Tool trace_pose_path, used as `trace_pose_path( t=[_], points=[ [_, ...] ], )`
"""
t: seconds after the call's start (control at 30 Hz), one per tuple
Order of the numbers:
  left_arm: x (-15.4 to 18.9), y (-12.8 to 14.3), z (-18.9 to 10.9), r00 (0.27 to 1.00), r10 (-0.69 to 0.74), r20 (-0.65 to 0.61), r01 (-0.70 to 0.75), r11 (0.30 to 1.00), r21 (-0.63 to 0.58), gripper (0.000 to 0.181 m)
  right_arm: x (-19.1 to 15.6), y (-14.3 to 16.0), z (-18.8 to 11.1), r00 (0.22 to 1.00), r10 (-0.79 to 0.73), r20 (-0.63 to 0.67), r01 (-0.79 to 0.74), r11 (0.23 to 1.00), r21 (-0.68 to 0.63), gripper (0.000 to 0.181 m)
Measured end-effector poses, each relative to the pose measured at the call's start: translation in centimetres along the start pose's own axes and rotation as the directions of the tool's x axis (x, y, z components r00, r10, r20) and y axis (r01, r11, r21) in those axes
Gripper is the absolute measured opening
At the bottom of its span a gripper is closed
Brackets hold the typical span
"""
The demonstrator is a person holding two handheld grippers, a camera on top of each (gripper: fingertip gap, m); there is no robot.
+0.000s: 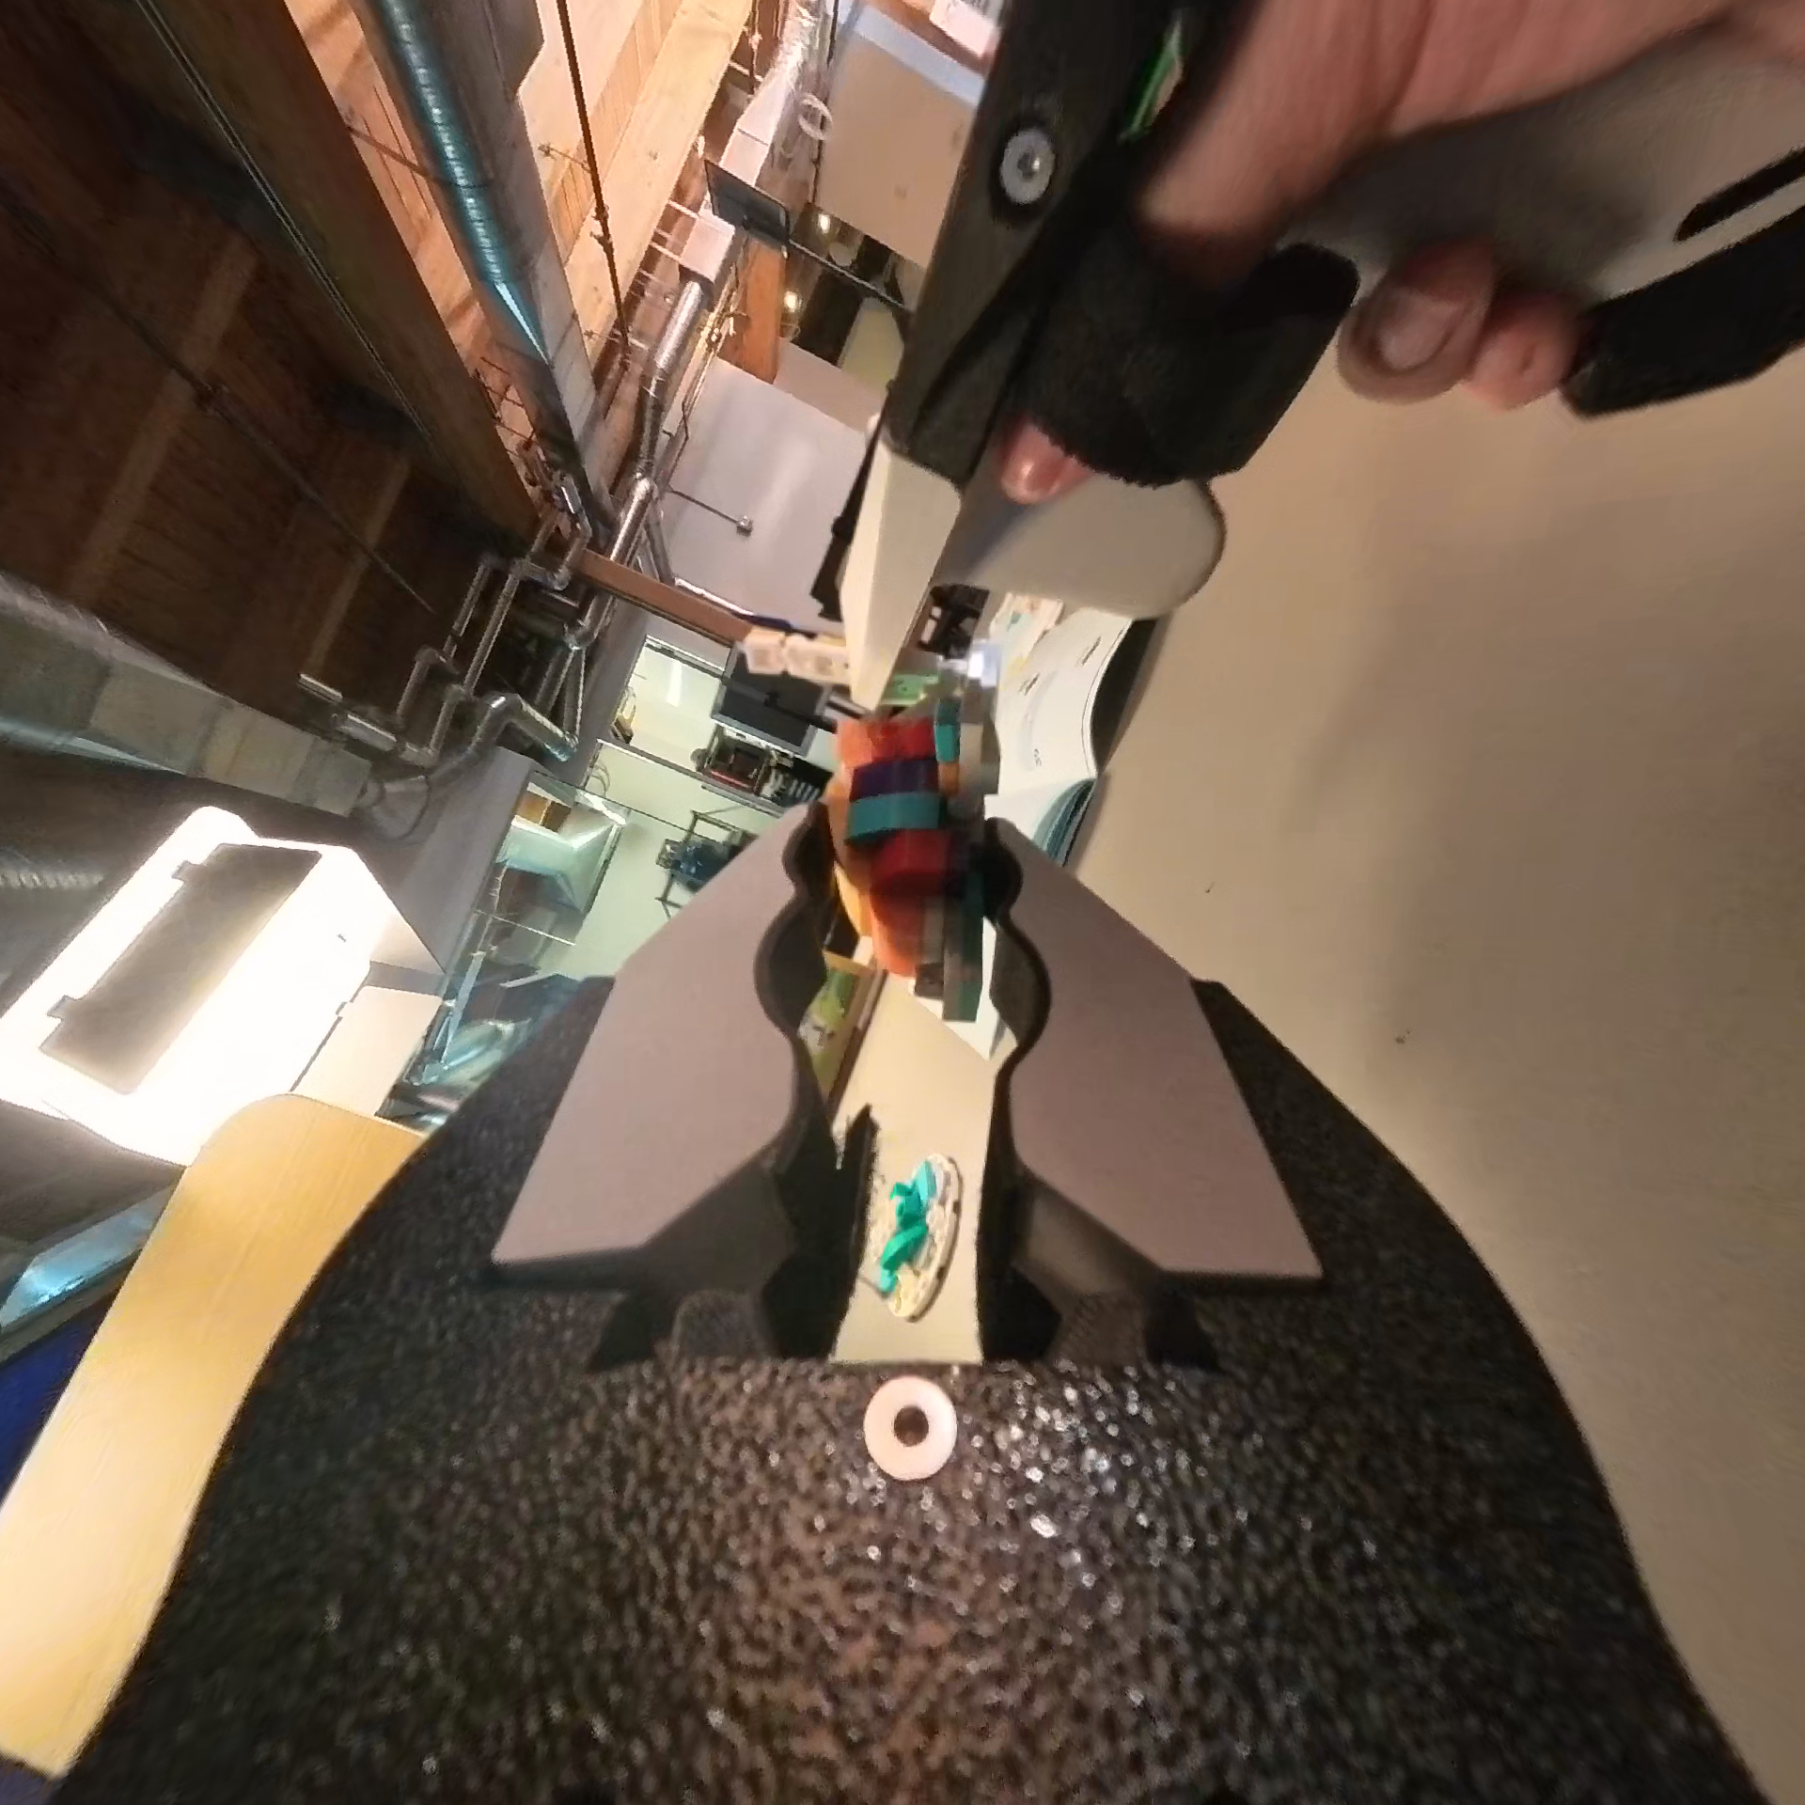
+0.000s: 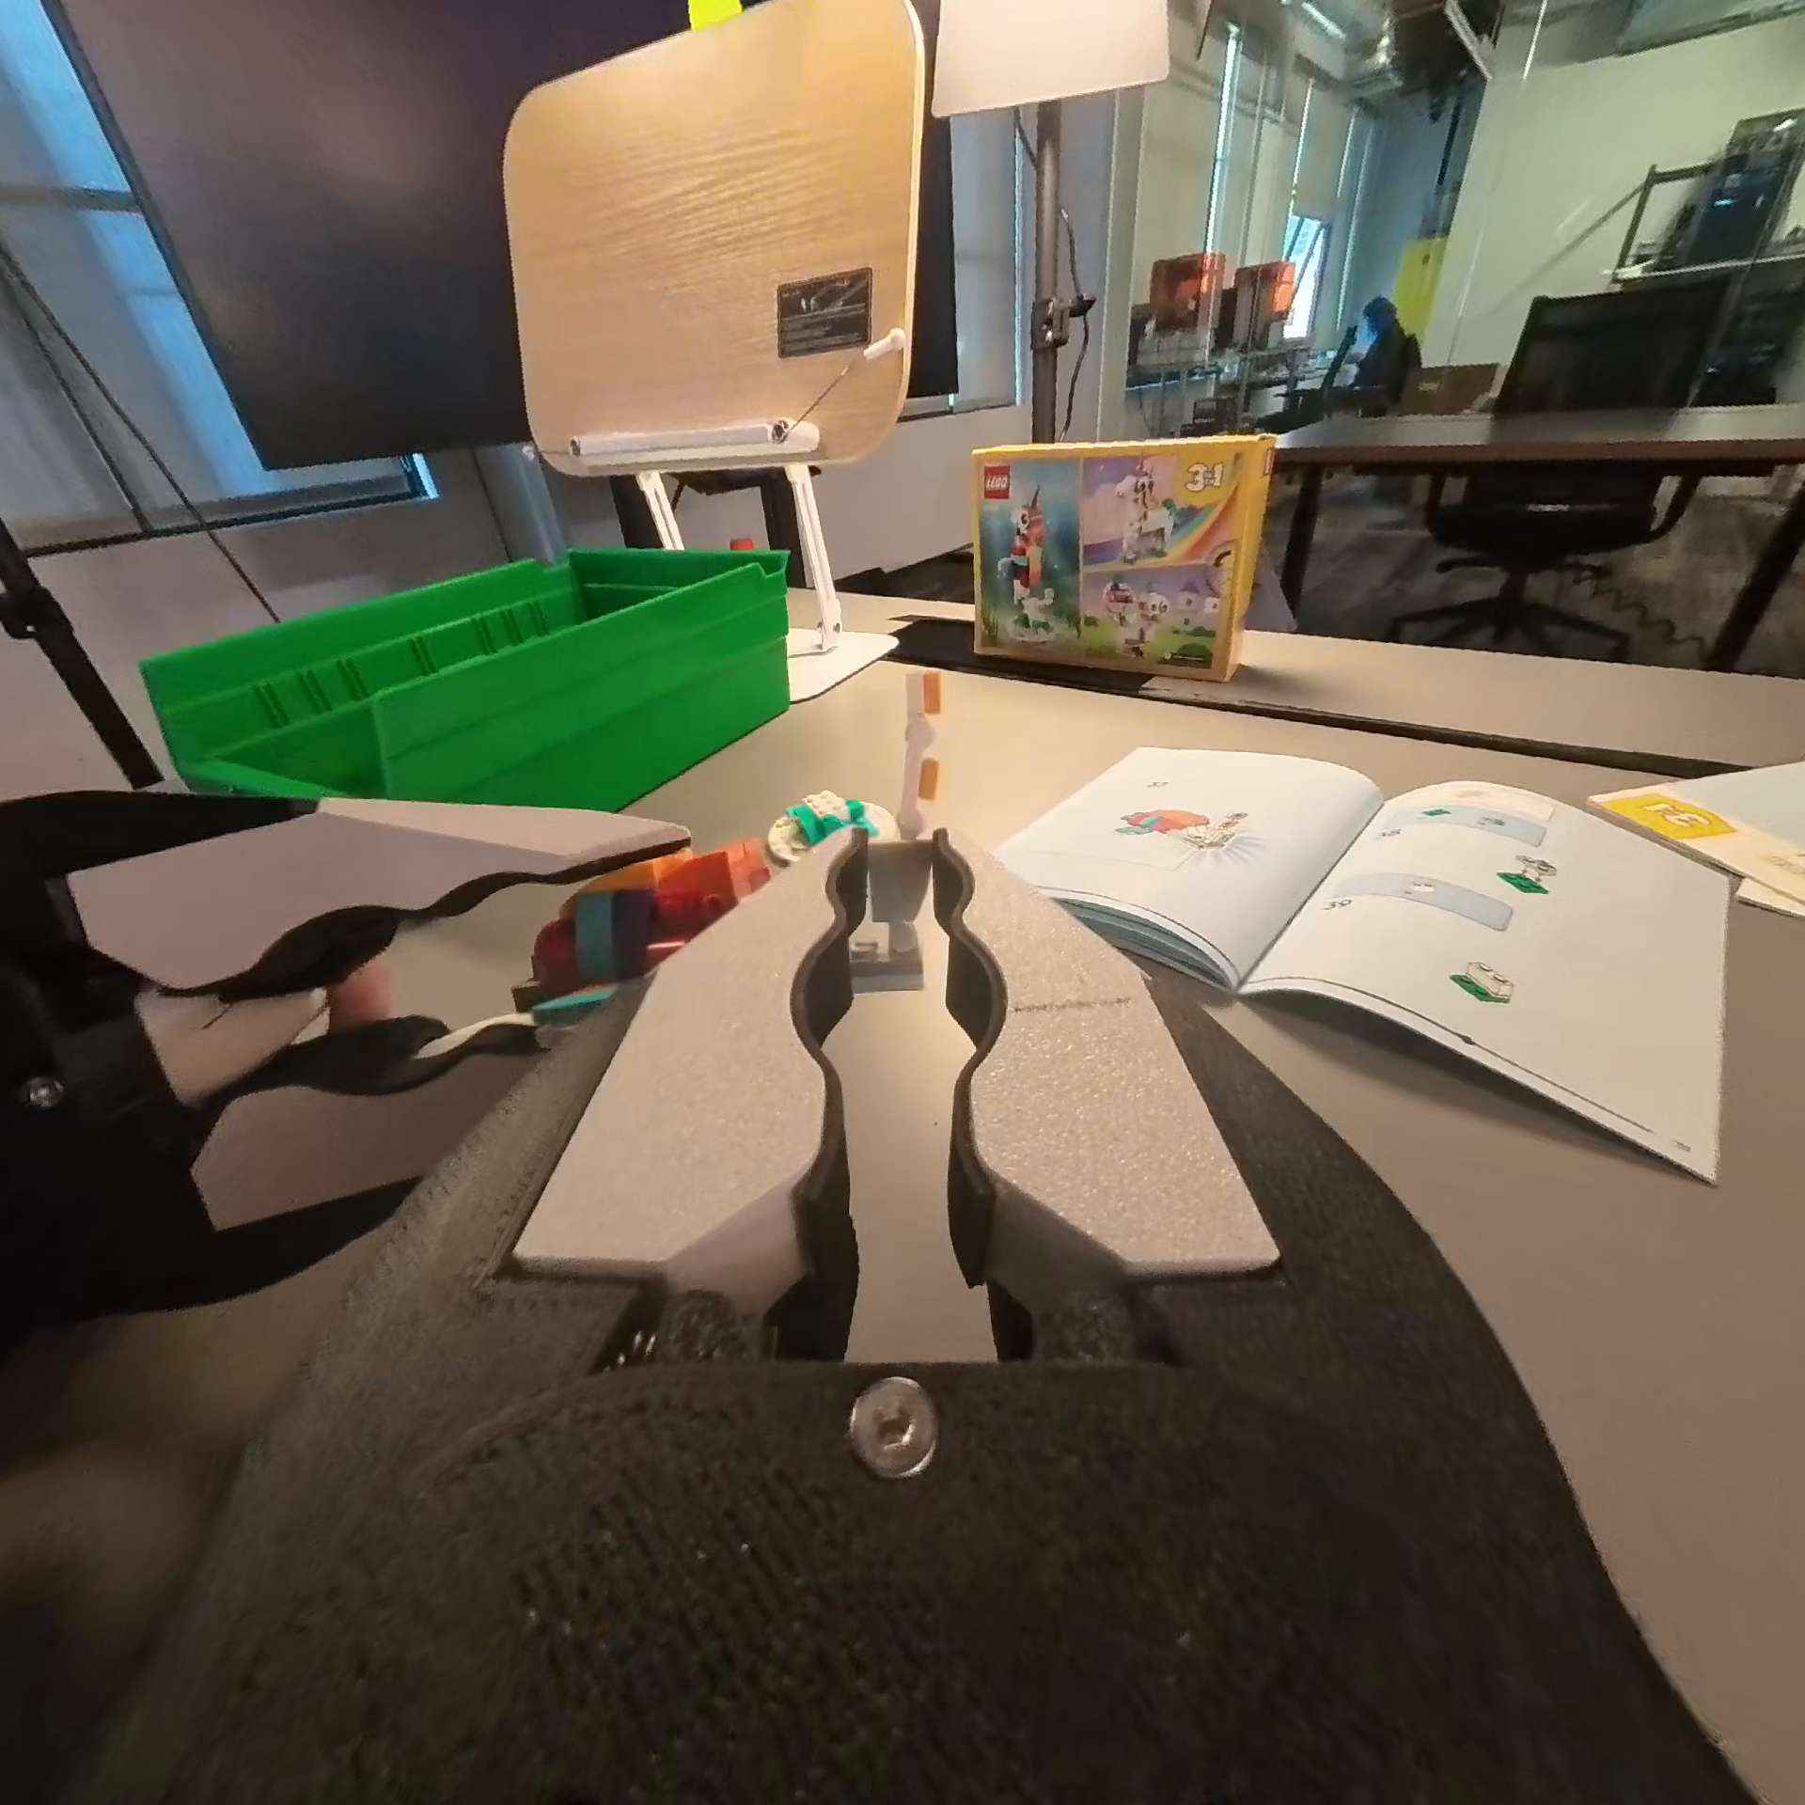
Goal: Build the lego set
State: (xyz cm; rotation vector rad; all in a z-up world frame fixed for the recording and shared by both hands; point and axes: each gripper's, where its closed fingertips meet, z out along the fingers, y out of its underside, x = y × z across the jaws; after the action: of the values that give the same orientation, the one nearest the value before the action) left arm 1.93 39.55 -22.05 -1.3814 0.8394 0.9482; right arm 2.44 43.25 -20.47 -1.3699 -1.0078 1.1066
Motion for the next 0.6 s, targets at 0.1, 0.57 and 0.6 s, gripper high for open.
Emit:
trace_pose_path(
  t=[0.1,0.57,0.6],
  points=[
    [-0.3,-0.4,-0.3,1.000,0.015,0.023,-0.016,1.000,0.027,0.027,0.1,-0.4,0.0,1.000,0.003,-0.028,-0.002,0.999,0.034,0.012],
    [0.9,0.1,0.1,0.999,0.028,-0.039,-0.028,1.000,0.001,0.027,0.3,-1.0,-0.6,0.999,-0.018,-0.048,0.022,0.997,0.074,0.011],
    [1.2,0.4,0.2,0.998,0.027,-0.055,-0.028,1.000,-0.013,0.027,0.5,-0.6,-0.6,0.998,-0.019,-0.055,0.022,0.998,0.050,0.011]
  ],
)
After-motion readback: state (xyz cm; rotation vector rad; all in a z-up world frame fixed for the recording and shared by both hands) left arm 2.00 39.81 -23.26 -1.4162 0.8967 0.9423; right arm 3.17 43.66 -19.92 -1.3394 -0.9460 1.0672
